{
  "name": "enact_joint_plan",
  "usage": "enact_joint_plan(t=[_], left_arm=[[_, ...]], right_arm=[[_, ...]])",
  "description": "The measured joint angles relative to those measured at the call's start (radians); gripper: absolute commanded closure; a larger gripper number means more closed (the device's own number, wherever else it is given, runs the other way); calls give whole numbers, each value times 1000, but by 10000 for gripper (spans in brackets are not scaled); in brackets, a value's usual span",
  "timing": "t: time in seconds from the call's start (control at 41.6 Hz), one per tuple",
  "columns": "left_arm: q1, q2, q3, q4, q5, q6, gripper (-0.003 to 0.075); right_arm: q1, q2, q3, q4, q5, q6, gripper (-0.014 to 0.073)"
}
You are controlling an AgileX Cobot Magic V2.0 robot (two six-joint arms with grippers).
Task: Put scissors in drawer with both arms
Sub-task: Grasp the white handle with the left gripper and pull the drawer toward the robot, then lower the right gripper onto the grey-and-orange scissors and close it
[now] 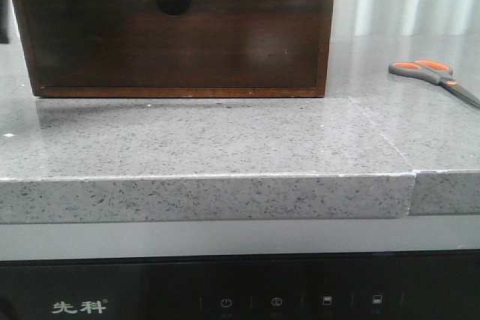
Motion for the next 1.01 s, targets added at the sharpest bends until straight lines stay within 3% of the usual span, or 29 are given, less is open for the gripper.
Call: enact_joint_plan(t=[0.456,0.552,0.649,0.745,0.793,1.009], left_arm=[[39,-410,412,-13,45,75,647],[39,-456,437,0,33,75,546],[39,-473,437,18,31,100,328],[39,-482,437,34,43,125,163],[39,-484,437,36,47,132,132],[39,-501,437,151,18,135,134]], right_arm=[[0,0,0,0,14,0,0],[0,0,0,0,14,0,0],[0,0,0,0,14,0,0],[0,0,0,0,17,0,0],[0,0,0,0,17,0,0],[0,0,0,0,17,0,0]])
